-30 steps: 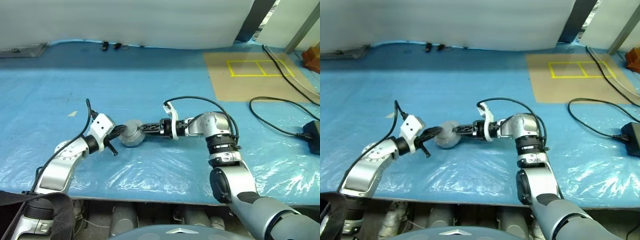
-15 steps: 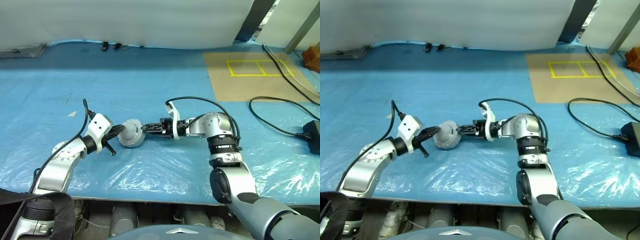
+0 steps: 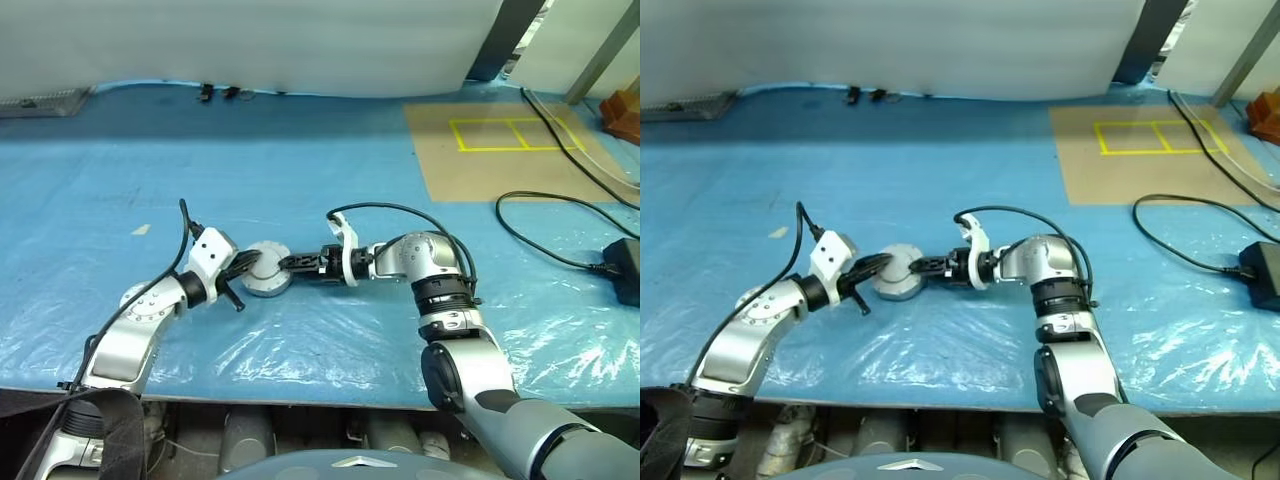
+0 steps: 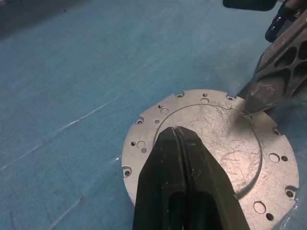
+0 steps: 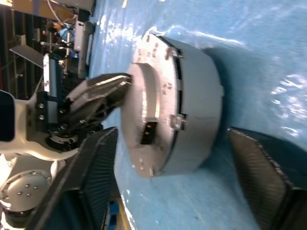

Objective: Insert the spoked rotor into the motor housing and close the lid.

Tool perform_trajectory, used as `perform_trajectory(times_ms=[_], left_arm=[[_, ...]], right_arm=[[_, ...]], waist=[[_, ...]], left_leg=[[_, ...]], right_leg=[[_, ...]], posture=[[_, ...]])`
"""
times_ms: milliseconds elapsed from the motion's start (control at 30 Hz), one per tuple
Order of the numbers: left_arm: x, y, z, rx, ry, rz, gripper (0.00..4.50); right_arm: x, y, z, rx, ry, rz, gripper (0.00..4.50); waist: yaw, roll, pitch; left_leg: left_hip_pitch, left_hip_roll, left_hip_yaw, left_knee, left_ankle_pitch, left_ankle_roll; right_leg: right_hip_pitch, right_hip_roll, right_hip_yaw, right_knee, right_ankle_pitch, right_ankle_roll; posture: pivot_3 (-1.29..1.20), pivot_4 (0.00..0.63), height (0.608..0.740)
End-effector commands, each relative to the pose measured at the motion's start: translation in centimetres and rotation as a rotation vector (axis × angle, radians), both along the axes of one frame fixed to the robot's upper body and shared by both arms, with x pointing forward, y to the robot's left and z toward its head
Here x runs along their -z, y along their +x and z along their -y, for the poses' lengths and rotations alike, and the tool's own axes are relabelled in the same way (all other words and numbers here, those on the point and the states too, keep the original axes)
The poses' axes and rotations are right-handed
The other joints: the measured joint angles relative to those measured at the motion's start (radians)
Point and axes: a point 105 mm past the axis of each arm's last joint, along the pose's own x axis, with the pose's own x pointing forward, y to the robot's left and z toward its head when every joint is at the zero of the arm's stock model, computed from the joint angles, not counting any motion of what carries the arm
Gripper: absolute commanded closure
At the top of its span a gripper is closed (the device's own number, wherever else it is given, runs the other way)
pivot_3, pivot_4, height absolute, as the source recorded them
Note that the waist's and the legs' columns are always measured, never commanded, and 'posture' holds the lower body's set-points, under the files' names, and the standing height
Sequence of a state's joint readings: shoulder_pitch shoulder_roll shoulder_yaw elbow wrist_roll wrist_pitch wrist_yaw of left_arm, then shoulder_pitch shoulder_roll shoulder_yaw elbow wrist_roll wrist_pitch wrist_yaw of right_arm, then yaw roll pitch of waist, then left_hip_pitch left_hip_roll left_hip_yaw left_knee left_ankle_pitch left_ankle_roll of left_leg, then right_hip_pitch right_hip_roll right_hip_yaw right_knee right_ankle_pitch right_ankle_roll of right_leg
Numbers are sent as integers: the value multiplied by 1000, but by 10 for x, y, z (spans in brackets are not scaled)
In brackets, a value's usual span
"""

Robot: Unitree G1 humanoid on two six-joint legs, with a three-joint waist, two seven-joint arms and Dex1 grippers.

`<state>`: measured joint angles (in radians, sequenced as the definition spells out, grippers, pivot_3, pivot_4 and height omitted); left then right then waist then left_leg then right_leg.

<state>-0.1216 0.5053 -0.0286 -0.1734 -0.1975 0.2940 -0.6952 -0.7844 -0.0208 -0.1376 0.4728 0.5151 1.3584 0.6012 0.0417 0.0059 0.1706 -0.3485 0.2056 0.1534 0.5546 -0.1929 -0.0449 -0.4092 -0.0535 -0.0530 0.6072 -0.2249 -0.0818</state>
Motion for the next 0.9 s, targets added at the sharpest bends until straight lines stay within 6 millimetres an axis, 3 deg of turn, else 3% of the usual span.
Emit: perform_trajectory(times_ms=[33,200,333,700,800,900], left_arm=[[7,-1,-5,-7,18,-28,4500],[6,0,-6,-10,17,-27,4500],[7,0,-6,-8,17,-28,4500],[4,2,-8,-31,-4,-17,4500],[-13,10,-12,-109,-172,3,4500],[-34,14,-27,-212,-400,24,4500]], right_arm=[[-4,2,-3,8,23,-6,780],[-4,4,-3,21,30,-11,2418],[-13,5,-6,28,88,-6,3377],[-9,0,-7,-4,61,8,3416],[-11,1,-8,0,76,8,3416],[-26,11,-8,60,180,-1,3416]], waist=[[2,0,0],[3,0,0],[3,1,0],[4,1,0],[4,1,0],[2,0,0]], left_leg=[[1,0,0,0,0,0],[0,0,0,0,0,0],[0,-1,0,0,0,0],[0,-1,0,0,0,0],[0,-1,1,0,0,0],[-1,-1,2,0,0,0]], right_leg=[[0,0,0,0,0,0],[-1,0,0,-1,0,0],[0,-1,0,0,0,0],[0,-1,0,0,0,0],[0,-1,0,-1,0,0],[-2,-1,0,-1,0,0]], posture=[[0,150,740],[0,150,740],[0,150,740],[0,150,740],[0,150,740],[0,150,740]])
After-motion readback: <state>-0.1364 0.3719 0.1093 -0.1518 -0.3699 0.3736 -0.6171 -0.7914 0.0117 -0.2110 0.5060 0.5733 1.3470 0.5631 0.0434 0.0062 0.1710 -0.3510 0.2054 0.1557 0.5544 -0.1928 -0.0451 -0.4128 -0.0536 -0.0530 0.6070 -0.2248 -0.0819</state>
